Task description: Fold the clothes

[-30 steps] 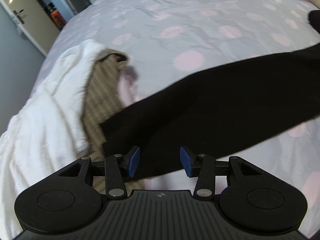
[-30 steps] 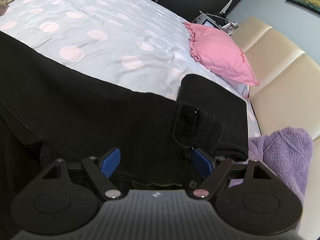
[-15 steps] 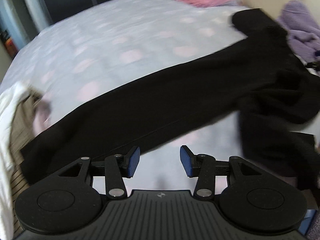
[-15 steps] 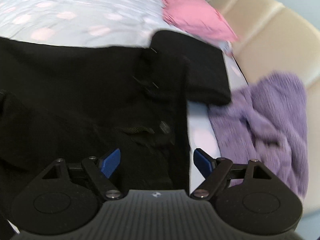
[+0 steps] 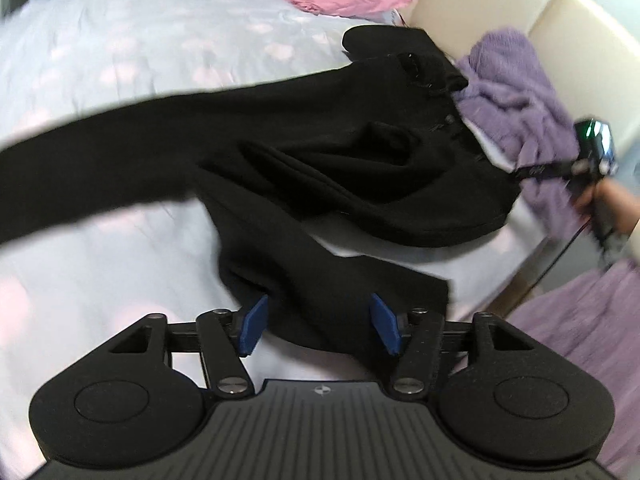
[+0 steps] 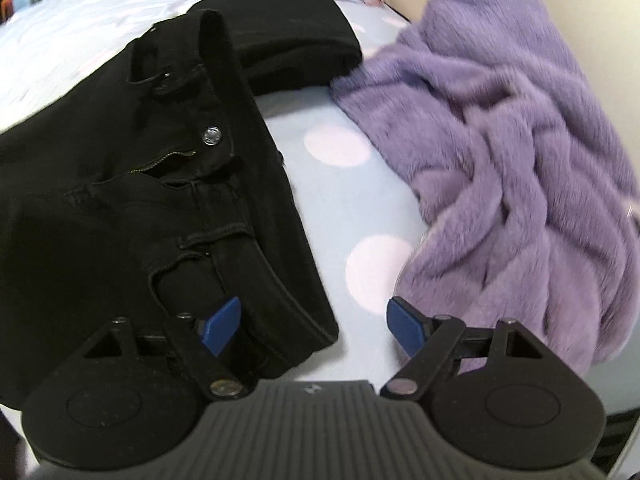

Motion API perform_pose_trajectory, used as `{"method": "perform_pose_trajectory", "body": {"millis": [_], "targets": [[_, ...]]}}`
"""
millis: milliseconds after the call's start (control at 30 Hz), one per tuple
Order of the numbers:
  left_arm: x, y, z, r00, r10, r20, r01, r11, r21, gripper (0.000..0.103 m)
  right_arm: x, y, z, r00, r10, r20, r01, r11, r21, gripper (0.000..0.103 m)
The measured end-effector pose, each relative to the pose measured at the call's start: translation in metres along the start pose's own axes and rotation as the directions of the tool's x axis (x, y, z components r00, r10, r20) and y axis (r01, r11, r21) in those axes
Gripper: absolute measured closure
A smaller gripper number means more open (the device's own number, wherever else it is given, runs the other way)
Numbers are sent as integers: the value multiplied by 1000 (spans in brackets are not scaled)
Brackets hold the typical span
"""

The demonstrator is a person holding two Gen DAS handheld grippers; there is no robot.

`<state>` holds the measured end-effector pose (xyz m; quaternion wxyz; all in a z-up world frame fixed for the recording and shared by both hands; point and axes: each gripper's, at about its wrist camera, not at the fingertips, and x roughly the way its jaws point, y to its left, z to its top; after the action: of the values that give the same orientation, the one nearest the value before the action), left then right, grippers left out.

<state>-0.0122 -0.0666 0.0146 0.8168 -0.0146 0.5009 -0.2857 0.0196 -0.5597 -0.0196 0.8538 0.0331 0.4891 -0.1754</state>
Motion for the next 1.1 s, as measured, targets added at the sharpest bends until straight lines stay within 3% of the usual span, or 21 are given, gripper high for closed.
{"method": "perform_pose_trajectory", "body": {"millis": [133,300,333,367,400,433,500,667,900,1100], "targets": [[20,-8,-15,999,-31,-27,27,991,-130,44,10,-16,0,993,108,-44,-99,980,173,21],[48,-17,-34,997,-30,-75,15,981,-191,46,35,-29,-12,955,268,-128,-193,887,419,26],[52,-17,-36,996,-37,-76,21,980,-198,48,38,-30,-15,943,307,-126,-219,861,459,31],[55,-16,-37,996,-48,-78,32,979,-201,61,41,-30,-18,930,347,-119,-247,832,496,47],[56,-16,-38,996,-49,-76,33,980,-195,77,41,-29,-20,928,354,-113,-248,818,519,49],[57,-15,-38,996,-50,-74,35,982,-188,80,39,-26,-20,933,343,-109,-240,819,520,49],[59,-14,-38,996,-51,-68,38,984,-174,93,35,-24,-19,941,323,-102,-228,828,513,61],[21,-9,-32,999,-32,-13,30,995,-94,99,16,-31,-15,953,303,-11,-250,806,536,77],[-59,35,-10,997,78,22,-78,997,-6,99,-9,-19,5,975,203,84,-219,866,450,80],[-118,90,27,973,231,24,-232,972,38,99,-21,-14,21,980,135,147,-184,893,410,80]]}}
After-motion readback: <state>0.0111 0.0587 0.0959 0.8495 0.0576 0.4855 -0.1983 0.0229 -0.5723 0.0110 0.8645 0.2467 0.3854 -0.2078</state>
